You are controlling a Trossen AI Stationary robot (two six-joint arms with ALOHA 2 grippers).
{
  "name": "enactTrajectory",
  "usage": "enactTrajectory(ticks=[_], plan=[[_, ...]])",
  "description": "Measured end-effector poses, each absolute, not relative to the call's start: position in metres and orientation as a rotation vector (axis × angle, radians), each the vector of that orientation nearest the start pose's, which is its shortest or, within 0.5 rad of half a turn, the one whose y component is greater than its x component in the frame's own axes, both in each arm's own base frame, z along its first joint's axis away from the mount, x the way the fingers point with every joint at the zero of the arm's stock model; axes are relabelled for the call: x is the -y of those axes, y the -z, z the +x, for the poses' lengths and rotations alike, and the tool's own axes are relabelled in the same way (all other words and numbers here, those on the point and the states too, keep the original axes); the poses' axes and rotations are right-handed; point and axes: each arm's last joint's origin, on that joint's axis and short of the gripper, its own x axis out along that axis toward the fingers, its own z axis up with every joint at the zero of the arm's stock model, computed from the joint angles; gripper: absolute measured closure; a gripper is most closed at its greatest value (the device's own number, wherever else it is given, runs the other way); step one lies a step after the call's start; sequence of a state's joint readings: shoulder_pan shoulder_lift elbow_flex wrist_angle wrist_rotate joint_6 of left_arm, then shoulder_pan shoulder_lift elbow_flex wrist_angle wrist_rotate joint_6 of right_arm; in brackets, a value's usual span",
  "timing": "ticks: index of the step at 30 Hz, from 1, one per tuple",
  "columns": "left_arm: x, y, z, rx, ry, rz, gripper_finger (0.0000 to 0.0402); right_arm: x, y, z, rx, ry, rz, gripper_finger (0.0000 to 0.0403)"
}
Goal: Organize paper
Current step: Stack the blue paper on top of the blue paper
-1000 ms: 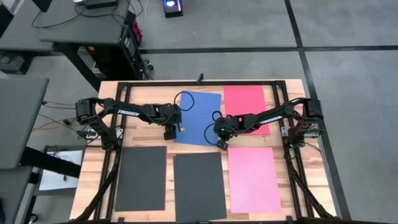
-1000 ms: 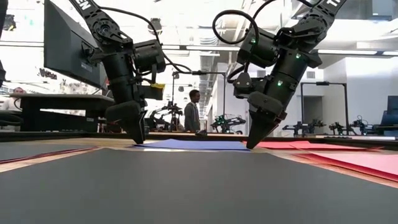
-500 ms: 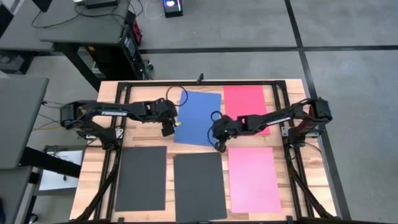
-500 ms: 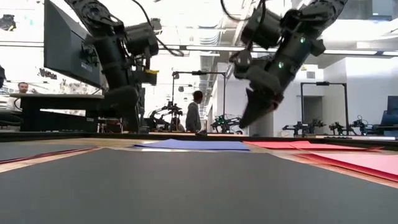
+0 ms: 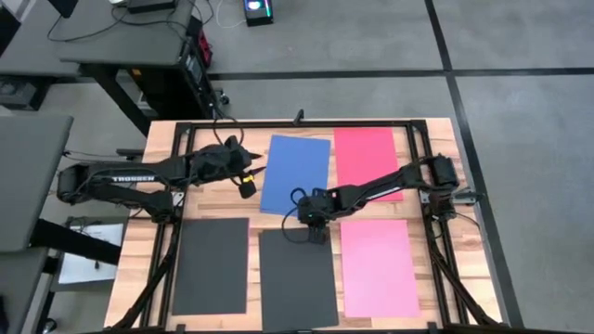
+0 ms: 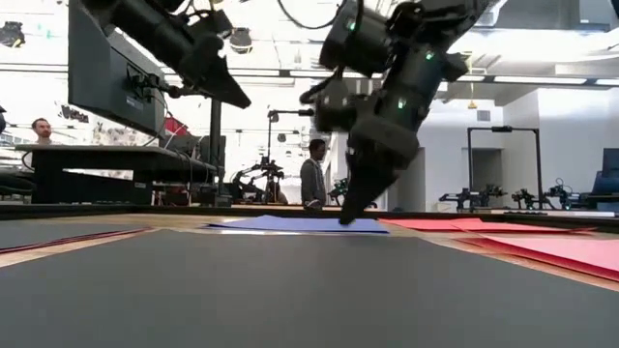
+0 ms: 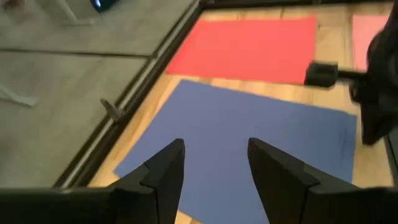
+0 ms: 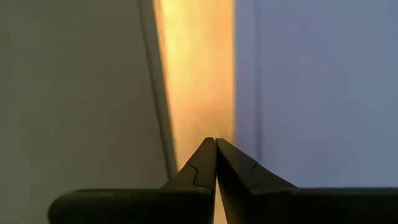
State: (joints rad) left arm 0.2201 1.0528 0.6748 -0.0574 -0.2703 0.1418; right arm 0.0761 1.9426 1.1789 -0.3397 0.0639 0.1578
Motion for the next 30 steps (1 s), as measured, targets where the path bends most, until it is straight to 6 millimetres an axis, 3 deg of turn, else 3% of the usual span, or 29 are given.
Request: enactTrajectory(ticks=[4, 30], plan=[[-0.055, -0.256, 0.212, -0.46, -0.451, 0.149, 0.024, -0.025, -0.131, 0.384, -1.11, 0.066, 0.079, 0.0403], [-0.056, -0.254, 0.215, -0.455, -0.46, 0.112, 0.024, 0.022, -0.128, 0.382, -1.129, 0.24, 0.133, 0.0403]])
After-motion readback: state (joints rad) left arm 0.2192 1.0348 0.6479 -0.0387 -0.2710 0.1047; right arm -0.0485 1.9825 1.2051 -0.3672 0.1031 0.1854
